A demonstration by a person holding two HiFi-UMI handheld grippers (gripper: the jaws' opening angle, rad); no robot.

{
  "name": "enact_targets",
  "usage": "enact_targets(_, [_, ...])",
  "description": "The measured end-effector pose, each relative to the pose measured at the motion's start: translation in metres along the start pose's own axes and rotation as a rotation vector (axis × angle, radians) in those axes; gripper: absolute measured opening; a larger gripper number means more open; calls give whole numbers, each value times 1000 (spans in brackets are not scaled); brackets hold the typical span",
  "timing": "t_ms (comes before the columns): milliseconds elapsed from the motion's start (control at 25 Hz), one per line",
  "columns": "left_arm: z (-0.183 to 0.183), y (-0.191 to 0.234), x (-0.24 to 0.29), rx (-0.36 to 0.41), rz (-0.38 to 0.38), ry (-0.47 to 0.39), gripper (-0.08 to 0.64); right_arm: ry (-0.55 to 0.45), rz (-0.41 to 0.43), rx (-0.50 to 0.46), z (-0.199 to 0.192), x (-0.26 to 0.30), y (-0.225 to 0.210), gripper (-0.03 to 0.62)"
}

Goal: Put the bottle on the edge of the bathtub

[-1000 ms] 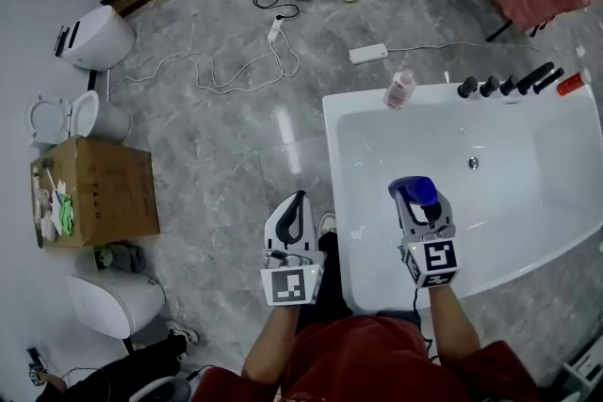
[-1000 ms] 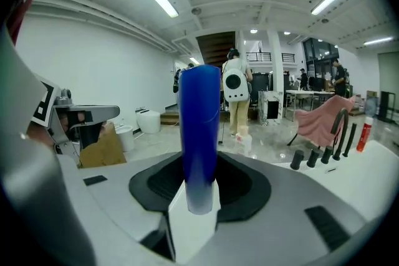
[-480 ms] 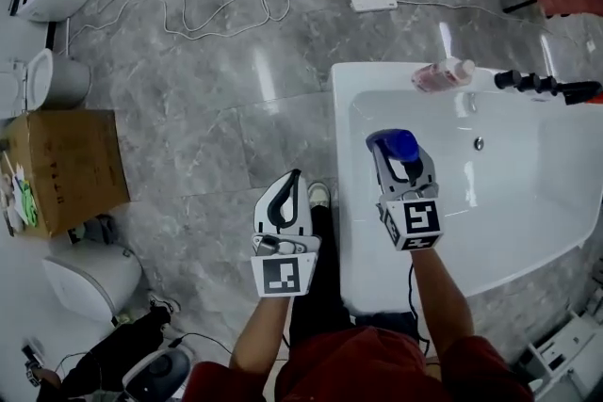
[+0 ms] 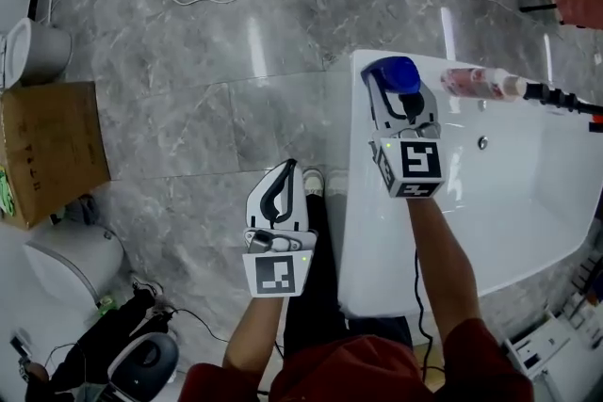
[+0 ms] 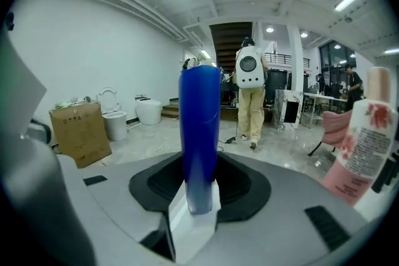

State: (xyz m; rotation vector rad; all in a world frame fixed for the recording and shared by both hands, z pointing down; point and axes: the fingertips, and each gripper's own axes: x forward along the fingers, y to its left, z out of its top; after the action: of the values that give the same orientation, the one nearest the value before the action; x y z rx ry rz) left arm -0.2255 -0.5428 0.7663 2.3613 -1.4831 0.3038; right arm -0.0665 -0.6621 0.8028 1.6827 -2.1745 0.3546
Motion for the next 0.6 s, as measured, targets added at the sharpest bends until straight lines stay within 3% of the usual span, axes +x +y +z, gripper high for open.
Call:
enact_targets(400, [-12, -1, 8, -12, -25, 19, 5, -38, -63, 5, -1, 16, -9, 153])
enact_targets(600, [-5, -4, 6, -4, -36, 11, 5, 2, -44, 28, -11, 16, -7, 232])
